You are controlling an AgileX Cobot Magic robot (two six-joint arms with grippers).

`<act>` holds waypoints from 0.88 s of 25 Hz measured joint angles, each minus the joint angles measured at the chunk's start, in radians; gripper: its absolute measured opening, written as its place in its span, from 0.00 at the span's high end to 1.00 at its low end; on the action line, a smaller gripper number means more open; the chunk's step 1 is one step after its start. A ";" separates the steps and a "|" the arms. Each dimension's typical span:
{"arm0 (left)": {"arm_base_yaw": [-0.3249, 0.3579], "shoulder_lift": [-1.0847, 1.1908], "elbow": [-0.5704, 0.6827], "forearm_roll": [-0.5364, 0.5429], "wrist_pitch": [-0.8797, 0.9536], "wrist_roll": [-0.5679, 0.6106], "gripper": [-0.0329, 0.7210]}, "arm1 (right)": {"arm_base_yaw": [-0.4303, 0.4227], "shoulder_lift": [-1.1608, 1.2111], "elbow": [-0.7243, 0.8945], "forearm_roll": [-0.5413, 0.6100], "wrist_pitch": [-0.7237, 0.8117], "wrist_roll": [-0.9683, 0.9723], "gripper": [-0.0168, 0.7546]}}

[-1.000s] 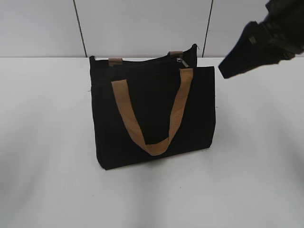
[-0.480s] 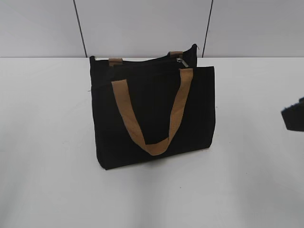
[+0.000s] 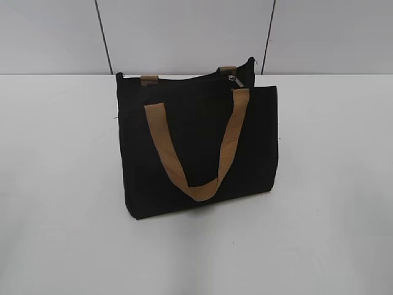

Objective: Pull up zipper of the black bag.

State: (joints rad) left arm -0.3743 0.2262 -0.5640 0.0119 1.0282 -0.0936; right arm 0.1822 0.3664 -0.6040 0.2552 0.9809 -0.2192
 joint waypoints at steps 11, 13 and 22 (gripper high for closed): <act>0.000 -0.136 0.036 0.006 0.027 0.029 0.40 | 0.000 -0.285 0.114 -0.209 0.100 0.144 0.56; 0.000 -0.136 0.036 0.008 0.029 0.031 0.40 | 0.000 -0.293 0.117 -0.232 0.105 0.146 0.57; 0.000 -0.137 0.036 0.009 0.030 0.031 0.40 | 0.000 -0.293 0.118 -0.255 0.108 0.149 0.58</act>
State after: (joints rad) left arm -0.3743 0.0890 -0.5283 0.0207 1.0581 -0.0629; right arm 0.1822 0.0731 -0.4855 0.0000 1.0891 -0.0702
